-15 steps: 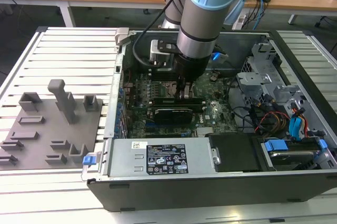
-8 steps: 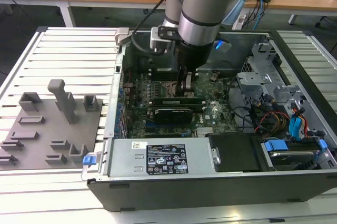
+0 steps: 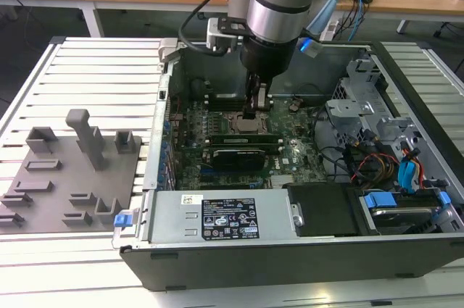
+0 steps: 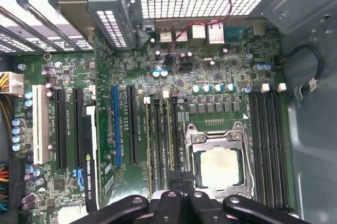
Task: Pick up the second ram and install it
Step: 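Insert the second ram into the second slot, then press down the second ram until it locks into place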
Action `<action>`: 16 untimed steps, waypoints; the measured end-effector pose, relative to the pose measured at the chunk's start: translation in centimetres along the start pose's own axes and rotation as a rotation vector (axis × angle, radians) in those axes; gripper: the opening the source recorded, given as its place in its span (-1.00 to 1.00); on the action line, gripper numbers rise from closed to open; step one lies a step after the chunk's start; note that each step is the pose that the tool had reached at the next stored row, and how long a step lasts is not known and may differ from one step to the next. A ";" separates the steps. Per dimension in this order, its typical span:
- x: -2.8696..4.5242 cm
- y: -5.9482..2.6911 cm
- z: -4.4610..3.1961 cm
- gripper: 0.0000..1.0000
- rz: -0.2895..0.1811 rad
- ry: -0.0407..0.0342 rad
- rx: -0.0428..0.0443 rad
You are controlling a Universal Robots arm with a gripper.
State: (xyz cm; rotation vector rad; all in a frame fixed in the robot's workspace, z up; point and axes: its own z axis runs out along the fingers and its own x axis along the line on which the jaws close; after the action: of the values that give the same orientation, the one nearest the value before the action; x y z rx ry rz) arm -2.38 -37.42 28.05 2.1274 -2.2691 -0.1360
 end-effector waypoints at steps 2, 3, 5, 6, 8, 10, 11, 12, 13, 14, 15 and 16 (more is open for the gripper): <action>0.00 0.00 -0.03 -0.79 0.000 0.0000 0.0000; 0.00 0.00 -0.04 -0.79 0.000 0.0000 0.0000; 0.00 -0.01 -0.07 -0.79 0.000 0.0001 0.0000; -0.01 -0.07 -0.06 -0.79 0.000 0.0002 -0.0004; -0.08 -1.39 0.19 -0.79 -0.003 0.0009 -0.0079; -0.17 -3.19 0.60 -0.79 -0.004 0.0016 -0.0180; -0.20 -3.79 0.86 -0.79 -0.005 0.0017 -0.0201; -0.21 -4.17 1.20 -0.79 -0.005 0.0018 -0.0209; -0.20 -4.46 1.57 -0.79 -0.006 0.0020 -0.0214; -0.20 -4.80 1.99 -0.79 -0.007 0.0022 -0.0217; -0.21 -5.01 2.22 -0.79 -0.008 0.0022 -0.0219; -0.21 -5.19 2.41 -0.79 -0.009 0.0022 -0.0220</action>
State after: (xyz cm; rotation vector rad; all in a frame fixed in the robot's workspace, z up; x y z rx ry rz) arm 2.60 -37.42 25.23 2.1266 -2.2461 -0.1580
